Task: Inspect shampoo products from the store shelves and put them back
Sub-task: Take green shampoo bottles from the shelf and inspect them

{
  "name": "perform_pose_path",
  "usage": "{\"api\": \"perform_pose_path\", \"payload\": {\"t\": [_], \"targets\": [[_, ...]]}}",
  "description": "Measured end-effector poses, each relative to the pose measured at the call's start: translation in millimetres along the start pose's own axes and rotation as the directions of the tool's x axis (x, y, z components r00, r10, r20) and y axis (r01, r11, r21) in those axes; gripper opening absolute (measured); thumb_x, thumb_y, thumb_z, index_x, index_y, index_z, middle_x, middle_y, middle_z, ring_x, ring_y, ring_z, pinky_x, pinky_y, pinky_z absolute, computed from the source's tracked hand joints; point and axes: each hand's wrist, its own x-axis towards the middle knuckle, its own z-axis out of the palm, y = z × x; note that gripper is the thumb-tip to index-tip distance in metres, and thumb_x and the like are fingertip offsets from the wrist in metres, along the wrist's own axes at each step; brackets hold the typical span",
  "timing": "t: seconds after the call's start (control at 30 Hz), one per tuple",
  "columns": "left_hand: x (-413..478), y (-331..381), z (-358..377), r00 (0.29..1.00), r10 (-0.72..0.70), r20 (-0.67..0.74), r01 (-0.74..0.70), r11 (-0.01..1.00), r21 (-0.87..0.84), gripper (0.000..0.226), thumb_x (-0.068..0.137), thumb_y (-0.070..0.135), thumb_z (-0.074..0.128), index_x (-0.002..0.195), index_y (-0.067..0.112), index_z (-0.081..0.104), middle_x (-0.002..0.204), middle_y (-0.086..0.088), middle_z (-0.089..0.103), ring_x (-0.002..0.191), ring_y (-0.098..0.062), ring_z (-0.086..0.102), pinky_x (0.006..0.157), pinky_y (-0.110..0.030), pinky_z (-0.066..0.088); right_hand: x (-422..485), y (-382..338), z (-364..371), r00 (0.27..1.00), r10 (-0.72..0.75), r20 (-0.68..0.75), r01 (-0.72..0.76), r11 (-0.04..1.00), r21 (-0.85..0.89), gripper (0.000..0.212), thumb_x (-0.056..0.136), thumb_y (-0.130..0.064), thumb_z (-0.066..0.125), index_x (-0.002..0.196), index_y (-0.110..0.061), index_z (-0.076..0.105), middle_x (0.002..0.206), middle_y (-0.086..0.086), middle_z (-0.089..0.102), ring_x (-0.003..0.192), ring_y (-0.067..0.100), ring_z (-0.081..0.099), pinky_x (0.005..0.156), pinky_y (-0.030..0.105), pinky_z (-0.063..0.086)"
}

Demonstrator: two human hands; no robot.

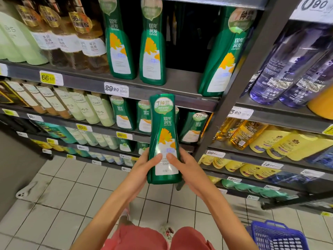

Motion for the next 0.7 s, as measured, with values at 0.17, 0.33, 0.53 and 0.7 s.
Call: {"api": "perform_pose_path", "payload": {"t": [0.17,0.33,0.53,0.7], "targets": [[4.9,11.3,-15.3,0.987,0.121,0.108,-0.153,0.919,0.363,0.044,0.085,0.011,0.062,0.125,0.022,0.047,0.113,0.010,0.068,0.105,-0.006,0.062,0.081,-0.015,0.050,0.0,-1.1,-5.0,0.989,-0.147,0.013,0.147,0.980,-0.133,0.030,0.090,-0.015,0.061,0.112,-0.034,0.054,0.110,-0.016,0.067,0.103,-0.001,0.063,0.085,0.017,0.050],[5.6,7.3,-14.2,0.956,0.279,0.086,-0.276,0.768,0.578,0.045,0.079,-0.003,0.066,0.105,0.030,0.049,0.103,0.016,0.063,0.098,0.007,0.060,0.083,-0.016,0.046,-1.8,5.5,-6.6,0.954,-0.298,0.026,0.294,0.921,-0.254,0.044,0.088,-0.008,0.063,0.124,-0.031,0.050,0.120,-0.006,0.063,0.112,0.007,0.059,0.096,0.025,0.045],[-4.6,8.6,-8.7,0.957,0.269,0.112,-0.288,0.820,0.495,0.053,0.081,-0.003,0.065,0.116,0.031,0.046,0.110,0.021,0.063,0.106,0.003,0.059,0.084,-0.010,0.045,-7.2,1.3,-9.6,0.960,-0.270,0.069,0.279,0.929,-0.245,0.039,0.088,-0.008,0.063,0.118,-0.031,0.052,0.114,-0.005,0.064,0.110,0.015,0.060,0.099,0.044,0.046],[-21.7,24.5,-12.8,0.995,0.050,0.091,-0.080,0.928,0.364,0.042,0.081,0.023,0.069,0.120,0.023,0.054,0.112,0.003,0.068,0.104,-0.010,0.064,0.078,-0.016,0.051,-17.7,-18.5,-6.6,0.984,-0.078,0.158,0.097,0.988,-0.120,0.034,0.082,-0.034,0.062,0.115,-0.029,0.057,0.111,-0.008,0.070,0.103,0.008,0.066,0.081,0.024,0.055]]}}
